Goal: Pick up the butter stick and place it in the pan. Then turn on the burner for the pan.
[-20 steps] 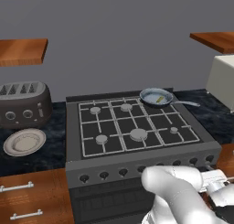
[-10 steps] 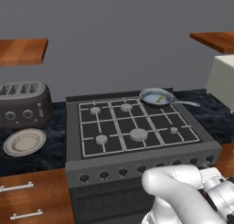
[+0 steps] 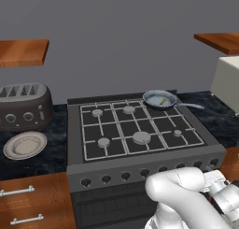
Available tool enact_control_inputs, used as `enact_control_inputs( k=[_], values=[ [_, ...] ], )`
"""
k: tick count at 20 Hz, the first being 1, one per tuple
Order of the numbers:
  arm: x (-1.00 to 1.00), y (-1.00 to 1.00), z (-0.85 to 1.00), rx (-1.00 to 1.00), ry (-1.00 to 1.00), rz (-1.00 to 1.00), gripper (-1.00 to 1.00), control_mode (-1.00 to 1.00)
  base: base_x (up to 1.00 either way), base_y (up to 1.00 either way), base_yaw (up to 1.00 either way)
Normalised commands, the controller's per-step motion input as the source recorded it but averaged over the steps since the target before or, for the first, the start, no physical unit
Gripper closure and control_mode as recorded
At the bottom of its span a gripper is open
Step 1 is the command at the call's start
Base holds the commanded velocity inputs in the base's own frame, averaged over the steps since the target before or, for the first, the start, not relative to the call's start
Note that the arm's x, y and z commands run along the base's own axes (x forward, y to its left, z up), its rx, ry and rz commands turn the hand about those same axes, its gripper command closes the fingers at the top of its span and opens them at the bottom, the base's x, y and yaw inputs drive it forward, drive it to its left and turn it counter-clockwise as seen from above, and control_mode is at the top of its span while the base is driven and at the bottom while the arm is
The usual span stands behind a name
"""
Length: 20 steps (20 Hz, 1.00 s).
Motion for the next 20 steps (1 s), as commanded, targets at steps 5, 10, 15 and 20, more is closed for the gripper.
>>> enact_control_inputs(
  k=[5,10,15,20],
  values=[
    [0.02,0.00,-0.02,0.01,-0.03,0.03,-1.00,-1.00,0.00,0.00,0.00],
    [0.00,0.01,0.00,0.03,-0.04,0.01,-1.00,-1.00,0.00,0.00,0.00],
    [0.00,0.02,0.05,0.04,-0.02,0.00,-1.00,-1.00,0.00,0.00,0.00],
    [-0.06,0.00,0.19,0.00,-0.02,0.00,-1.00,-1.00,0.00,0.00,0.00]
  ],
)
